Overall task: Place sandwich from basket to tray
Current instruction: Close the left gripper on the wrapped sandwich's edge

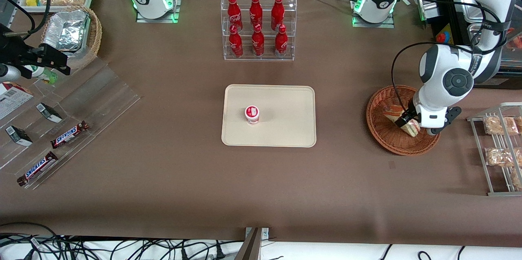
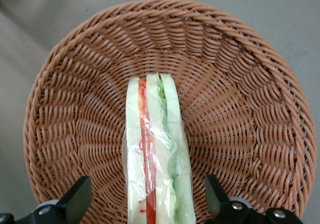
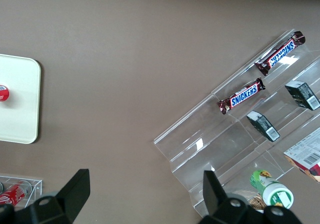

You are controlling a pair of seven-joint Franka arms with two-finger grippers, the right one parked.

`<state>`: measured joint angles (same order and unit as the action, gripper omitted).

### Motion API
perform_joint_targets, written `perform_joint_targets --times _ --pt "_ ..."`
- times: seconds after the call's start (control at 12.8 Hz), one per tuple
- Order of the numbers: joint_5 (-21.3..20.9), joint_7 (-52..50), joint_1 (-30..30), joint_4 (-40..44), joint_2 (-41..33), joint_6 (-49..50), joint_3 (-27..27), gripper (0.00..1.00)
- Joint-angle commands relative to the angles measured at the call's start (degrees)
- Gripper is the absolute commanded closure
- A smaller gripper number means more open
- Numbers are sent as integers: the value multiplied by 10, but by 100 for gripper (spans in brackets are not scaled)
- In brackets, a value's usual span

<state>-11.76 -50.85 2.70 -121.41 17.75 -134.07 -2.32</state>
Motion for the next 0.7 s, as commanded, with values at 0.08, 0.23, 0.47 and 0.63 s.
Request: perform_joint_targets --times 0.08,0.23,0.47,0.63 --pt "-18 -29 -4 -14 -13 -9 -2 13" --pt "-18 -34 -5 -10 -3 -12 -2 42" --pt "-18 -37 -5 -11 0 -24 -2 63" --pt "-18 -36 -5 -8 -3 -19 -4 63"
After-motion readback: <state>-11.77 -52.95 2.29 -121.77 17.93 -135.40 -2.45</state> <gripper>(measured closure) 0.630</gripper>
